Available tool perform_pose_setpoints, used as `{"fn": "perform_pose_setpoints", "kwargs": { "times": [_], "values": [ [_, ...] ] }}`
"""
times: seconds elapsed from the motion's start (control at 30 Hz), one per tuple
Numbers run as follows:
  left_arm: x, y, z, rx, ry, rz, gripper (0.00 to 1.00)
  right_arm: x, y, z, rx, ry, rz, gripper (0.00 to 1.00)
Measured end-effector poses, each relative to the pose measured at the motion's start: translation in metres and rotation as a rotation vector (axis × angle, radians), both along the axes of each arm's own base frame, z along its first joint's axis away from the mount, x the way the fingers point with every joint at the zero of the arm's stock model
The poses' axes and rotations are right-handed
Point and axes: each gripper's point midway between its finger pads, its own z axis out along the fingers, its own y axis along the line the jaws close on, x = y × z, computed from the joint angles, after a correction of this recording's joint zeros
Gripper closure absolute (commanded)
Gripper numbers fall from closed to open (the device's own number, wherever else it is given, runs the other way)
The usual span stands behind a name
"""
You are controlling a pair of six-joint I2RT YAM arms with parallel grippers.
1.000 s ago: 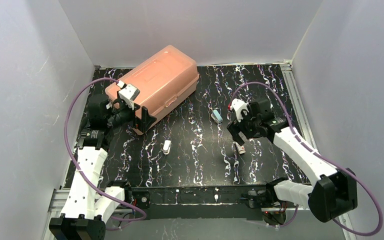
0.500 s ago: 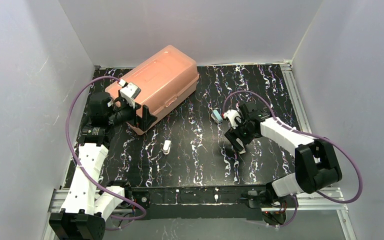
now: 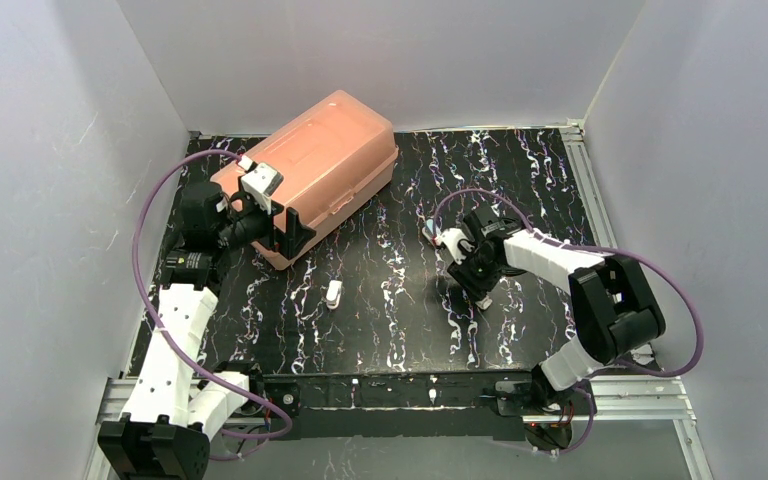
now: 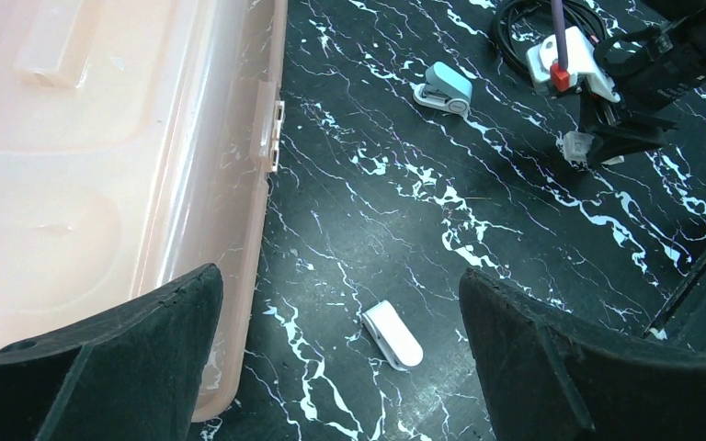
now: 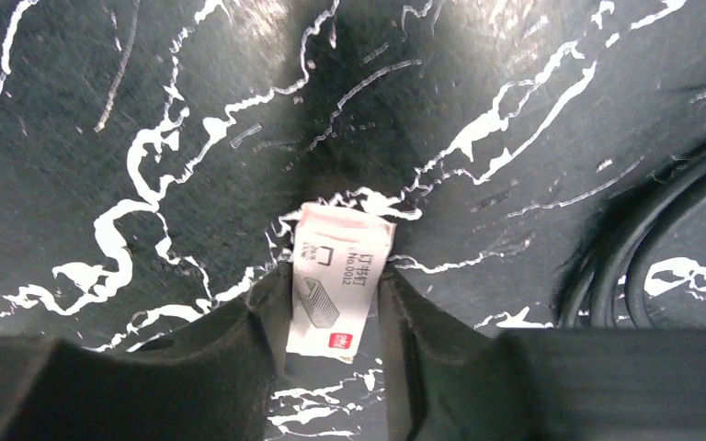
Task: Load the staples into the stapler
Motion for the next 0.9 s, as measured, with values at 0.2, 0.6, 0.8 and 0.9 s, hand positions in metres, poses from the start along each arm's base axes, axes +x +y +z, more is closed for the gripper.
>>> {"fn": "perform_pose_setpoints", "kwargs": {
  "times": [0.2, 0.6, 0.8, 0.9],
  "values": [
    [0.0, -0.002, -0.001, -0.004, 0.008, -0.007, 0.02, -0.003, 0.018, 0.0, -0.007, -0.014, 0.089, 0.72],
    [0.0, -0.003, -0.003, -0.015, 0.025, -0.008, 0.02, -0.023, 0.13, 0.003, 0.024, -0.062, 0.523, 0.41],
    [0.0, -0.004, -0.008, -0.008, 0.025, -0.015, 0.01, -0.026, 0.145, 0.006, 0.047, -0.076, 0.602, 0.12],
    [-0.003, -0.007, -0.021, 0.005, 0.043, -0.039, 0.02, -0.023, 0.141, 0.014, 0.065, -0.09, 0.589, 0.12]
  ]
}}
